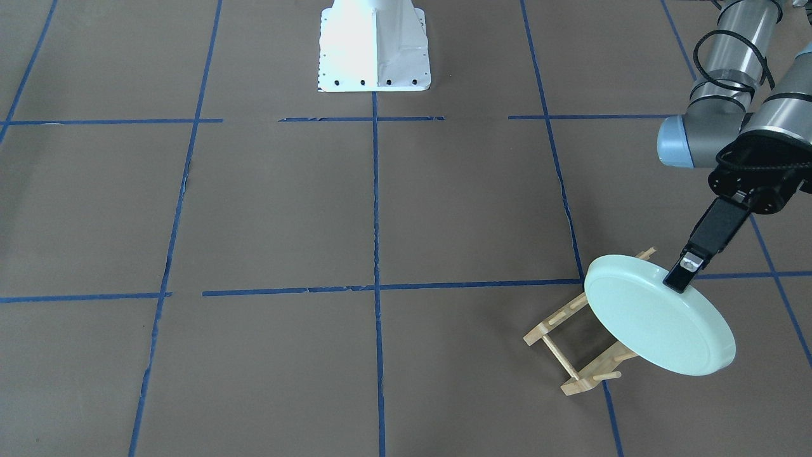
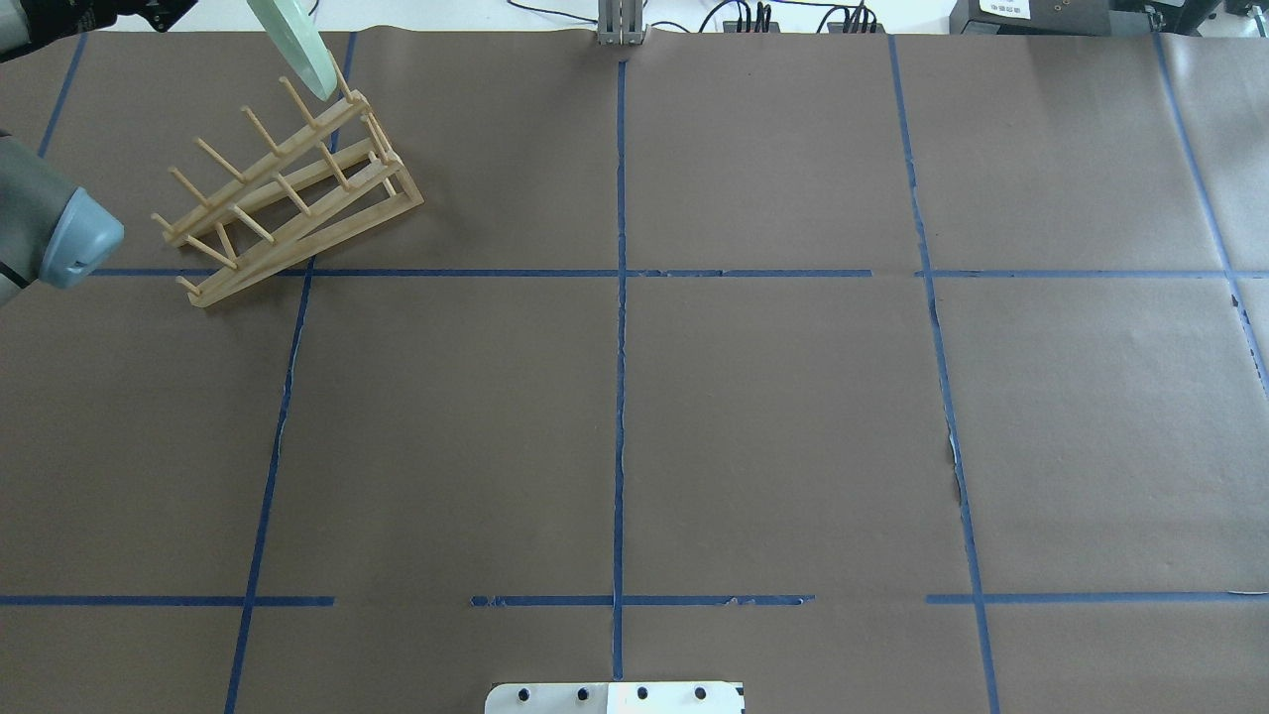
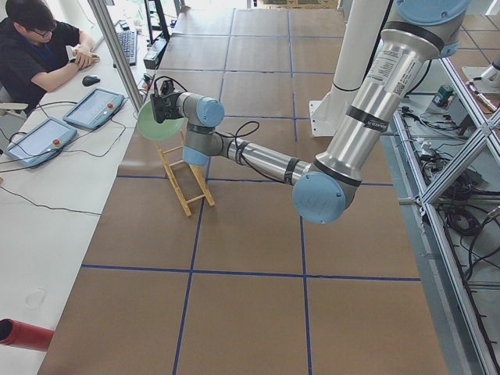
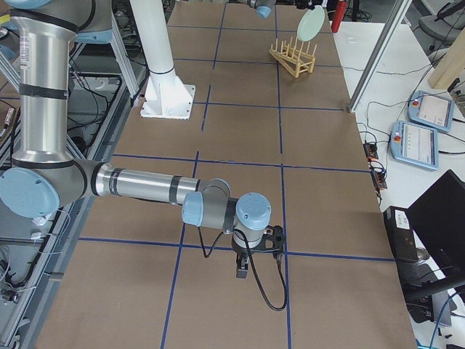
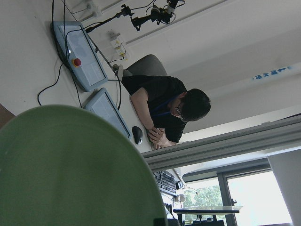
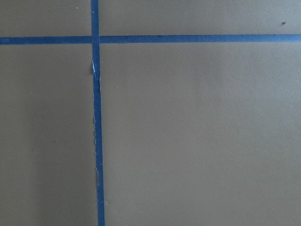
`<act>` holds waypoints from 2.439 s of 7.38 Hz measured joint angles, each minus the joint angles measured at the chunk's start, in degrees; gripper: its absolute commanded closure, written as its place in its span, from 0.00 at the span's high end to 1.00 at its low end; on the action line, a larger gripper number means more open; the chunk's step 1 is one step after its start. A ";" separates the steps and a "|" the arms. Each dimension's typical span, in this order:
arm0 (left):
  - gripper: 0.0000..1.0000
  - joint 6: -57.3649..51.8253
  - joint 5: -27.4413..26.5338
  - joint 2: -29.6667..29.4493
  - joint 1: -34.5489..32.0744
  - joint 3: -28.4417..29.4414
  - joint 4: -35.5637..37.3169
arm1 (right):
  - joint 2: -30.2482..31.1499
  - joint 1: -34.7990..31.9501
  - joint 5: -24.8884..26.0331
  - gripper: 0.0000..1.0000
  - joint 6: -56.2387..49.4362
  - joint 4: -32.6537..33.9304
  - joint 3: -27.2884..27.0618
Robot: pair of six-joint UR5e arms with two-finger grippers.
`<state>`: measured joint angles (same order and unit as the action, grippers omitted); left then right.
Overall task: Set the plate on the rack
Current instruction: 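Tilt the plate upright with the left gripper above the rack pegs, then lower the upright plate into a rack slot with the left gripper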
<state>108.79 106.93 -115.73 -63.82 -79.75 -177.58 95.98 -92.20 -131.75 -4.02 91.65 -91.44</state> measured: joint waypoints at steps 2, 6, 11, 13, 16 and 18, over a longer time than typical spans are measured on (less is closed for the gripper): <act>0.00 -0.13 0.03 -0.46 0.18 1.60 -0.04 | 0.00 0.00 0.00 1.00 0.00 0.02 -0.01; 0.00 -0.18 0.03 -2.02 0.75 3.89 -0.05 | 0.00 0.00 0.00 1.00 0.06 -0.02 -0.06; 0.00 -0.24 -0.05 -1.75 3.49 4.71 -0.33 | 0.00 0.00 0.00 1.00 0.06 -0.02 0.00; 0.00 -0.57 -0.05 -1.34 3.85 4.95 -0.76 | 0.00 0.00 0.00 1.00 0.05 -0.04 0.00; 0.00 -2.57 -0.04 -1.20 3.97 6.48 -0.78 | 0.00 0.00 0.00 1.00 0.02 -0.05 -0.02; 0.00 -3.23 -0.06 -1.25 4.03 7.53 -0.76 | 0.00 0.00 0.00 1.00 0.04 -0.04 -0.02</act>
<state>105.56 106.88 -116.98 -59.78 -72.23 -178.33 95.98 -92.20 -131.75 -3.98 91.60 -91.45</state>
